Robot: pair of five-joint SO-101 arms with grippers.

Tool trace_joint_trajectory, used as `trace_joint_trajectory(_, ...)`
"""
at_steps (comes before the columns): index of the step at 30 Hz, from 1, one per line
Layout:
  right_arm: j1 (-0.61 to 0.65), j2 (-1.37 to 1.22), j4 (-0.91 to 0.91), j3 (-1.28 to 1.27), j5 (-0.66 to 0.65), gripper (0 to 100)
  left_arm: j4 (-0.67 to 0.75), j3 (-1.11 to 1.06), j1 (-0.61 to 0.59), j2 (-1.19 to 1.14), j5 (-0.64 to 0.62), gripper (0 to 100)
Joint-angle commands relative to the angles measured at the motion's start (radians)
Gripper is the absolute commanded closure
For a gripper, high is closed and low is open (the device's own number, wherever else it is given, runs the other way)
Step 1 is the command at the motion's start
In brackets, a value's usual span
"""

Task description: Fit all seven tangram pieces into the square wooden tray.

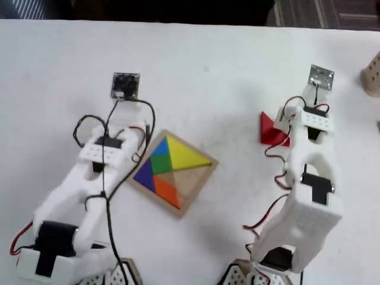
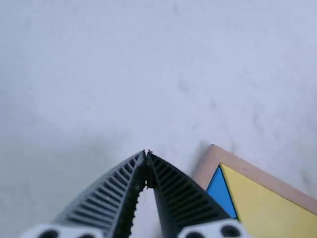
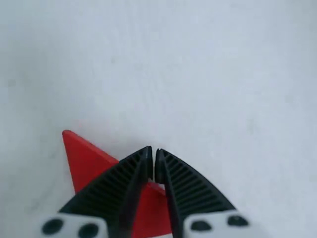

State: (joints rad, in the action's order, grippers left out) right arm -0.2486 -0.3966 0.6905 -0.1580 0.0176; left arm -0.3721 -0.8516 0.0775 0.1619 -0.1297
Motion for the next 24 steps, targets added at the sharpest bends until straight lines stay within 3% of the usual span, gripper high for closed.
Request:
trace_joint_trajectory(1, -0.004, -0.030, 0.013, 0.094, 0.012, 98.1, 0.034, 0.055, -0.019, 0.010, 0.006, 98)
trace_joint_trajectory(6, -0.001, -0.042, 0.122, 0.103, -0.003, 98.1, 0.035, 0.055, -0.022, 0.010, 0.008, 98)
trace_joint_trajectory(11, 0.081, 0.025, 0.314, 0.054, -0.138, 98.1, 0.035, 0.055, -0.022, 0.010, 0.009, 98)
trace_joint_trajectory(15, 0.140, 0.119, 0.317, -0.075, -0.150, 98.1, 0.035, 0.055, -0.024, 0.012, 0.009, 98)
trace_joint_trajectory(24, 0.147, 0.417, 0.196, -0.414, -0.150, 98.1, 0.035, 0.069, -0.039, 0.007, 0.009, 98)
